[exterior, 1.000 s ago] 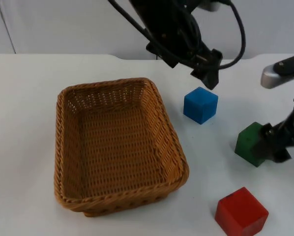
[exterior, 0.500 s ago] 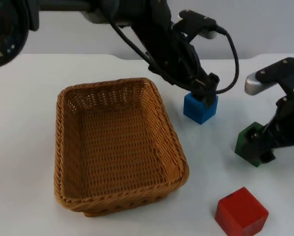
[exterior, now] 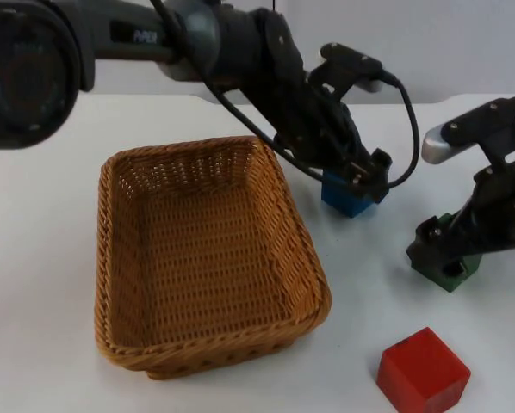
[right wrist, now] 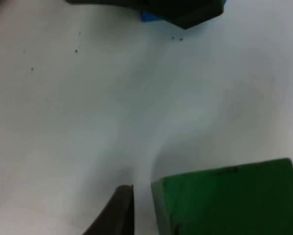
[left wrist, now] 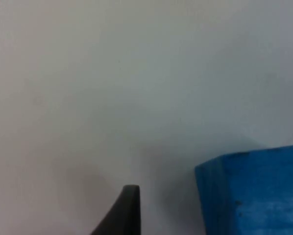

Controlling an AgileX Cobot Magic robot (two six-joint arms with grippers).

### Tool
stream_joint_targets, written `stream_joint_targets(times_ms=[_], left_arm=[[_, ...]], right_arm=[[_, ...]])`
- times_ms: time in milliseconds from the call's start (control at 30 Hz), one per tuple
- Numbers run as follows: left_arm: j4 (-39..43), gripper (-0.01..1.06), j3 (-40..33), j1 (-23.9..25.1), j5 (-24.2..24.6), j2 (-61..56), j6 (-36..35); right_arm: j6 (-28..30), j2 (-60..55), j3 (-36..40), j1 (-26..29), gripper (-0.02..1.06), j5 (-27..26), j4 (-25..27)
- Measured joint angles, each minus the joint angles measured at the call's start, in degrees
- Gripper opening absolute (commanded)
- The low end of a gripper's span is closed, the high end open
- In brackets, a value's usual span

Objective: Pick up one cube with each hand and place exactly two cubes into the same basket, leaving the remaining cube outside.

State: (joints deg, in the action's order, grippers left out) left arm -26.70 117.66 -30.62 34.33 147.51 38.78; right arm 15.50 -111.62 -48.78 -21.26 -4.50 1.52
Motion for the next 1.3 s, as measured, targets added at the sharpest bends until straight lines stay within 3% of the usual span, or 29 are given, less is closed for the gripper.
stream_joint_targets(times_ms=[533, 1067, 1200, 1300], left_arm=[[-0.29, 1.05, 0.00, 0.00, -2.71, 2.36, 0.60], [-0.45, 1.05, 0.21, 0.00, -3.45, 2.78, 0.72], [-0.45, 1.05, 0.21, 0.00, -3.45, 2.78, 0.72], [-0.45, 1.02, 0.21, 0.00, -3.45, 2.78, 0.72]], right_arm=[[1.52, -0.13, 0.00, 0.00, 0.97, -2.90, 0.29], [1.03, -0.34, 0.00, 0.00, 0.87, 2.28, 0.38], [1.04, -0.47, 0.00, 0.00, 0.79, 2.54, 0.38], [1.00, -0.47, 0.00, 0.00, 0.59, 2.54, 0.38]])
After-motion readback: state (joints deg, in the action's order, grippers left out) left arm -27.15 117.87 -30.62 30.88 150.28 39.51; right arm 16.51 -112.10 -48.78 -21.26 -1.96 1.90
